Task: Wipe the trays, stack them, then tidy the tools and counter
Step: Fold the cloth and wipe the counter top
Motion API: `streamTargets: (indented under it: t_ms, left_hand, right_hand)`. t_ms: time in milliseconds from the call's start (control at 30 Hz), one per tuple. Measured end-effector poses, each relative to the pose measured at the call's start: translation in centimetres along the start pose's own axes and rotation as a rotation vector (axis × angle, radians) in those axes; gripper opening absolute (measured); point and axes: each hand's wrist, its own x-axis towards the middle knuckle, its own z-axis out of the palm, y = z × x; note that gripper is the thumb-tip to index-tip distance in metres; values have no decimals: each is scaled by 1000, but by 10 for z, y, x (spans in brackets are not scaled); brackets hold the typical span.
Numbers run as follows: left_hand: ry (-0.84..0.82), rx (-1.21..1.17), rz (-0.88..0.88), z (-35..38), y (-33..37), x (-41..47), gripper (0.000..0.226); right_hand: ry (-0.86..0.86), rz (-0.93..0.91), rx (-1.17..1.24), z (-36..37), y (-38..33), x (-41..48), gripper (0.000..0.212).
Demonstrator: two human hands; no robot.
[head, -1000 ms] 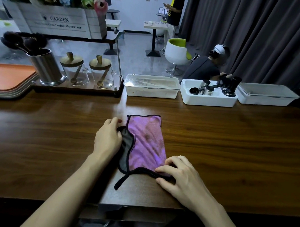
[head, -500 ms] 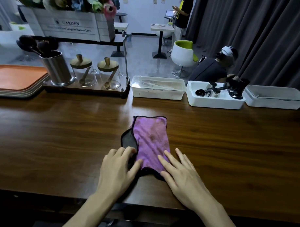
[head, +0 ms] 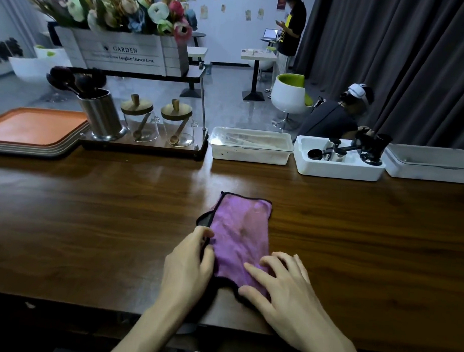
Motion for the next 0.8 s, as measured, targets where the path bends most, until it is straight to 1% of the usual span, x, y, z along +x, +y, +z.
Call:
streamTargets:
  t_ms: [33, 67, 167, 200, 233, 267, 300, 367, 400, 467, 533, 667, 733, 800]
  left_hand:
    - [11, -24, -26, -2, -1, 0, 20]
    - [22, -39, -51, -3, -3, 0, 20]
    - [18, -50, -93, -4, -5, 0, 15]
    - [2, -26, -88, -5, -6, 0, 14]
    - [-18, 17, -74, -6, -9, -1, 12]
    - [-39, 71, -58, -8, -11, -3, 11]
    - [-55, 123, -45, -10, -14, -5, 10]
    - [-78, 190, -30, -17, -21, -9, 10]
    - [-90, 202, -25, -21, -23, -10, 12]
    - [-130, 208, -9, -27, -25, -11, 16]
    - [-162, 176, -4, -30, -24, -10, 21]
    - [-179, 108, -63, -31, -18, -7, 30]
    - [-182, 115, -64, -32, -17, -8, 32]
    - [-190, 113, -66, -33, -18, -9, 32]
  right_hand:
    - [31, -14, 9, -2, -2, 2, 85]
    - [63, -23, 18, -2, -2, 6, 79]
    - [256, -61, 70, 5, 6, 18, 43]
    - [285, -65, 97, 7, 7, 21, 38]
    - [254, -63, 124, 8, 6, 23, 40]
    - [195, -61, 129, 10, 6, 24, 48]
    - [133, -62, 113, 13, 5, 23, 56]
    - [33, -63, 79, 18, 6, 22, 65]
    - [22, -59, 74, 18, 8, 22, 66]
    - [58, -35, 87, 11, 10, 24, 66]
    - [129, -12, 83, 3, 12, 34, 61]
    - [273, 19, 136, -17, 3, 74, 32]
    - [289, 65, 196, -22, -9, 101, 25]
    - [267, 124, 247, -21, -20, 128, 25]
